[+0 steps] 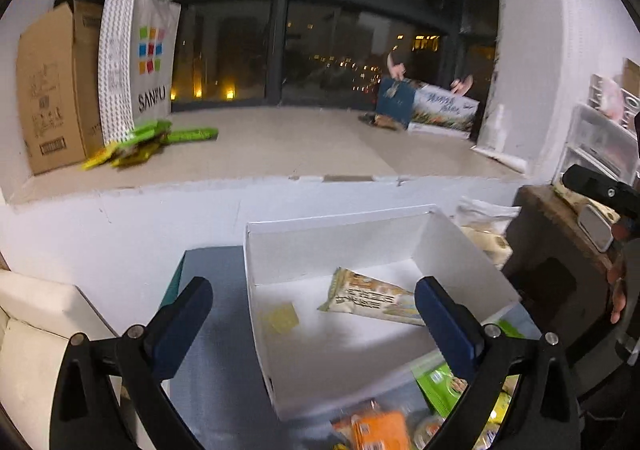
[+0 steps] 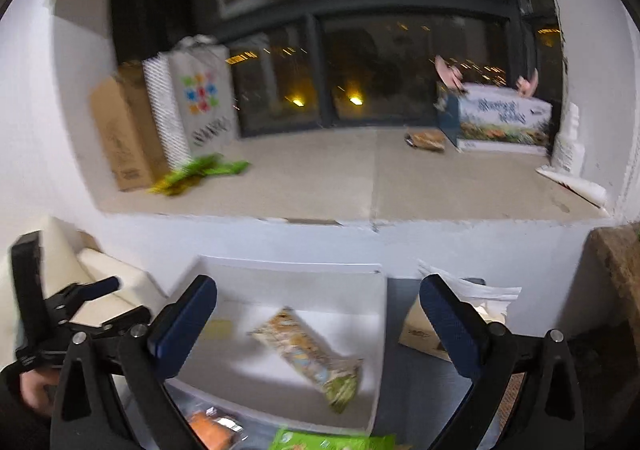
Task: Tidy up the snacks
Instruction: 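Carry the chip bag into the box with the right tool while the left lifts the snack cup, then release the chip bag in the box and pull the right tool back to the pile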
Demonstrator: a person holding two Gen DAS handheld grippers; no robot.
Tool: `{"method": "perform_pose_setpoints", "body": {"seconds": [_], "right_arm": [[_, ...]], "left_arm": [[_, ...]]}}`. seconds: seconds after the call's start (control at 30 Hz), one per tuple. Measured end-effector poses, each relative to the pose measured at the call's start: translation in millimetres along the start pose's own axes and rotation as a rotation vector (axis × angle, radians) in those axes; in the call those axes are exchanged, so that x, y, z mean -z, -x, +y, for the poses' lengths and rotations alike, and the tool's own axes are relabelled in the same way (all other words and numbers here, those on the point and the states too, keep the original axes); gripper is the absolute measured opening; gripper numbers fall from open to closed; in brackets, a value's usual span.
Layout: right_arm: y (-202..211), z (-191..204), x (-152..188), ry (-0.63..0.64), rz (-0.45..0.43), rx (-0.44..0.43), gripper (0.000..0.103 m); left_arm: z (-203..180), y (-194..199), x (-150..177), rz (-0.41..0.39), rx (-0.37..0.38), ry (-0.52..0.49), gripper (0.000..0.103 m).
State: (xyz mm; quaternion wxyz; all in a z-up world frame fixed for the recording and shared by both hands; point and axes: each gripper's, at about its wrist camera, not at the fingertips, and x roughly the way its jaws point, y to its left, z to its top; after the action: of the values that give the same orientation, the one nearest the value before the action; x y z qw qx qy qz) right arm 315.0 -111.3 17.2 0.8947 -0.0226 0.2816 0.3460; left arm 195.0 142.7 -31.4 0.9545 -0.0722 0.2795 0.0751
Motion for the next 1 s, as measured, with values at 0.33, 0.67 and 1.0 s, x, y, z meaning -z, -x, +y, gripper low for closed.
{"method": "perform_pose_setpoints", "body": {"seconds": [0.33, 0.67, 1.0], "right_arm": [[102.1, 5.6, 67.7, 0.066, -0.074, -0.079, 0.103], [134.5, -21.3, 184.0, -0.086, 0.126, -0.017, 0.103], [86.2, -53.2, 205.1, -0.252, 0.271, -0.013, 0.103]], "left_arm": [[-30.8, 104.6, 56.2, -0.138, 0.100, -0.013, 0.103], [-58.3, 139.3, 120.6, -0.075, 0.146, -0.024, 0.103], [-53.1, 149.7, 143.2, -0.029, 0.194, 0.027, 0.103]]}}
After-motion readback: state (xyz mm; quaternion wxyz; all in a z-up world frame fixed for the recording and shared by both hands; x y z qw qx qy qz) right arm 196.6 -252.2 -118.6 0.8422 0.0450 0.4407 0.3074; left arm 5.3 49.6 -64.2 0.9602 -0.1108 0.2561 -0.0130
